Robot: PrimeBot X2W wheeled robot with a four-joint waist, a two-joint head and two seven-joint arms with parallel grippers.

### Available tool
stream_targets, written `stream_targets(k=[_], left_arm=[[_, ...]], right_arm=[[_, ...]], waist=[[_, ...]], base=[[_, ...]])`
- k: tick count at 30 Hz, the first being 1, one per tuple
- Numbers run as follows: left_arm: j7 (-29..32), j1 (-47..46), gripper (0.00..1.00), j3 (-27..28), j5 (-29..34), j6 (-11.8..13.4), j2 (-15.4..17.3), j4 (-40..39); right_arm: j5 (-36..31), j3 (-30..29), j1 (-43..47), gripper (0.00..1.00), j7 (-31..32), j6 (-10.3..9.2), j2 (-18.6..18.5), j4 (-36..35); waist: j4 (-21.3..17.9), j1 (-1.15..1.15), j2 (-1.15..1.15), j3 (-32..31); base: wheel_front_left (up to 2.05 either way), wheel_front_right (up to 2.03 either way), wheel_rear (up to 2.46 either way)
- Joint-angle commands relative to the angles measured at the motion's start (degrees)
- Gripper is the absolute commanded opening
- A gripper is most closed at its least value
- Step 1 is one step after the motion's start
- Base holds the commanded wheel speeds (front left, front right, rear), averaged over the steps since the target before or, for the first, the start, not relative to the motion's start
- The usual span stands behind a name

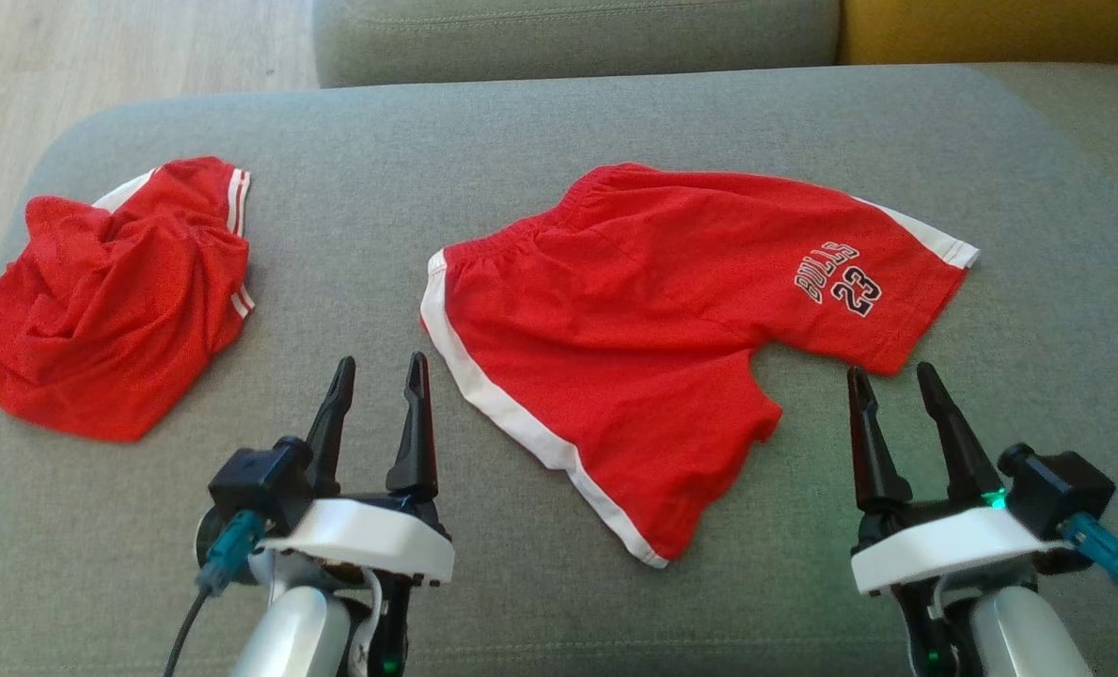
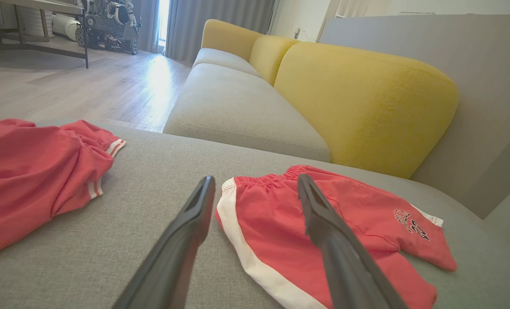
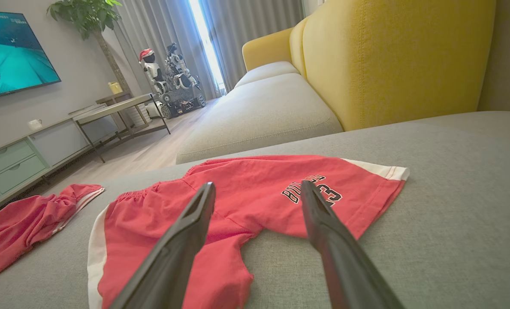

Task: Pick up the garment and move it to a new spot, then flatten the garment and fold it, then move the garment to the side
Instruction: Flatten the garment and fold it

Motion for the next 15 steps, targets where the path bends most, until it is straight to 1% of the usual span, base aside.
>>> stream_targets(k=[1,4,7,15], left_arm=[[-0.30,-2.01,1.00,1.40,0.13,0.30,0.13,-1.66],[-0.30,-2.41,1.00,1.41,0.16,0.16,0.13,-1.59],[-0.30,-2.87,1.00,1.40,0.13,0.11,0.13,-1.61],[-0.30,-3.58,1.00,0.76,0.18,-0.20,0.13,-1.13]], right_arm=[[-0.51,1.45,-2.01,1.00,0.21,-0.03,0.36,-2.67],[-0.60,1.35,-1.94,1.00,0.89,-0.03,0.49,-3.07],[0.27,1.53,-2.29,1.00,2.98,-0.03,0.55,-2.09],[-0.73,4.15,-5.19,1.00,8.25,-0.03,0.59,5.84]], waist=[[0.12,0.00,0.00,0.07],[0.57,0.00,0.00,0.32],[1.17,0.00,0.00,0.68],[3.49,0.00,0.00,2.66]], base=[[0.00,0.00,0.00],[0.00,0.00,0.00],[0.00,0.00,0.00],[0.00,0.00,0.00]])
